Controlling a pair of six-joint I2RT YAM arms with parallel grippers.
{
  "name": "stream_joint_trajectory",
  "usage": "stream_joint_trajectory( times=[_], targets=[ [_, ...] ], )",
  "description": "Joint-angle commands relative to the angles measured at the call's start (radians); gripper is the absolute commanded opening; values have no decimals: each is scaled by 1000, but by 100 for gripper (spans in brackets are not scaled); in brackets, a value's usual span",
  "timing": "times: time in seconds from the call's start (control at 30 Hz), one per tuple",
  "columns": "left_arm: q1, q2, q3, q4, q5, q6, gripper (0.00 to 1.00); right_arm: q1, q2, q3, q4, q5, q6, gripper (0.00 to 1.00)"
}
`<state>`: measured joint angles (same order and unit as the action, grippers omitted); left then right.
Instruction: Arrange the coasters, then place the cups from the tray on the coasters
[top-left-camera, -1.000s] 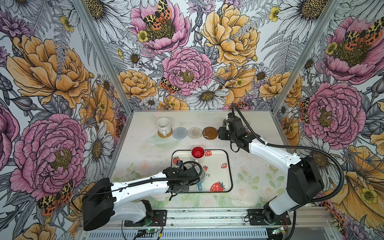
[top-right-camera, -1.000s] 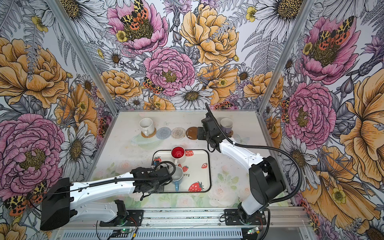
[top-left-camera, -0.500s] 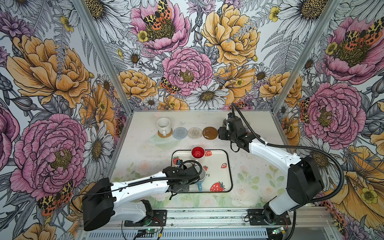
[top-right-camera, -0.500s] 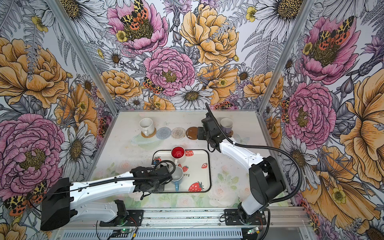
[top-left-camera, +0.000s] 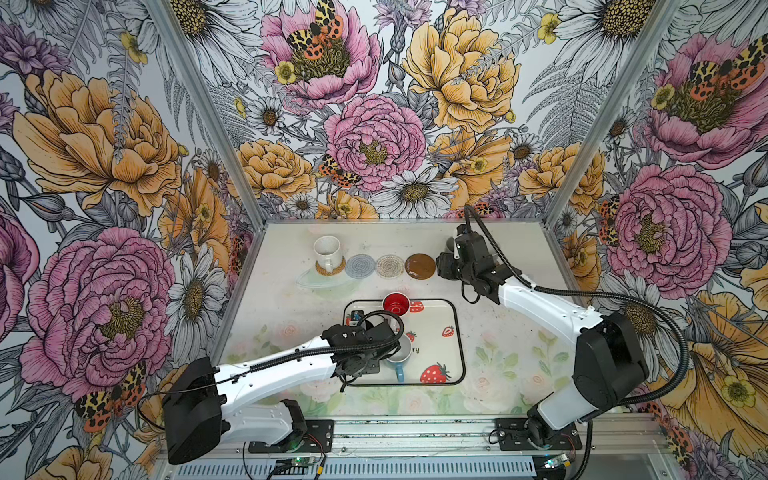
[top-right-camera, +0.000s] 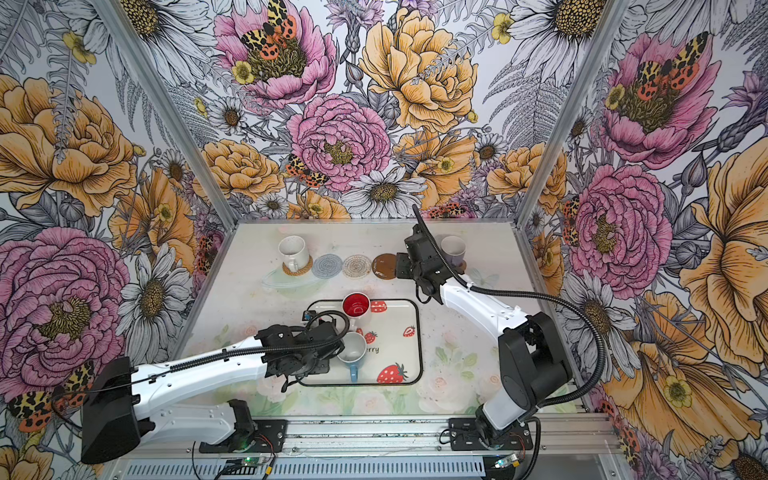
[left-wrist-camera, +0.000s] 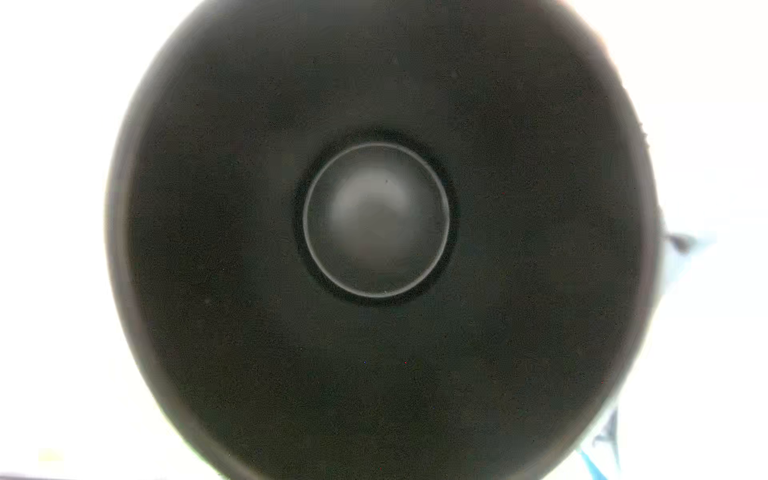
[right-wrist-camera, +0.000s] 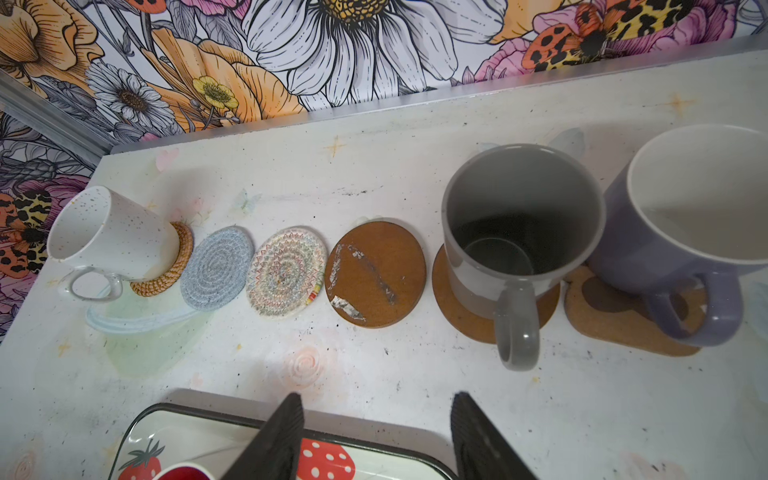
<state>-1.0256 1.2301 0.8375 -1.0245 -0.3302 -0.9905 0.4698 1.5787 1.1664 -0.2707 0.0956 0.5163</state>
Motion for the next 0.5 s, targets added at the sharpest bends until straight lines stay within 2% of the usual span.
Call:
stream_joint_trajectory(
  times=[0.0, 0.47],
  targets=[
    [29, -34, 59, 10, -73, 28, 0, -8, -21, -4, 30, -11, 11, 59],
    [140, 18, 168, 14, -116, 151, 0, -17, -12, -1, 34, -26, 9, 59]
  ],
)
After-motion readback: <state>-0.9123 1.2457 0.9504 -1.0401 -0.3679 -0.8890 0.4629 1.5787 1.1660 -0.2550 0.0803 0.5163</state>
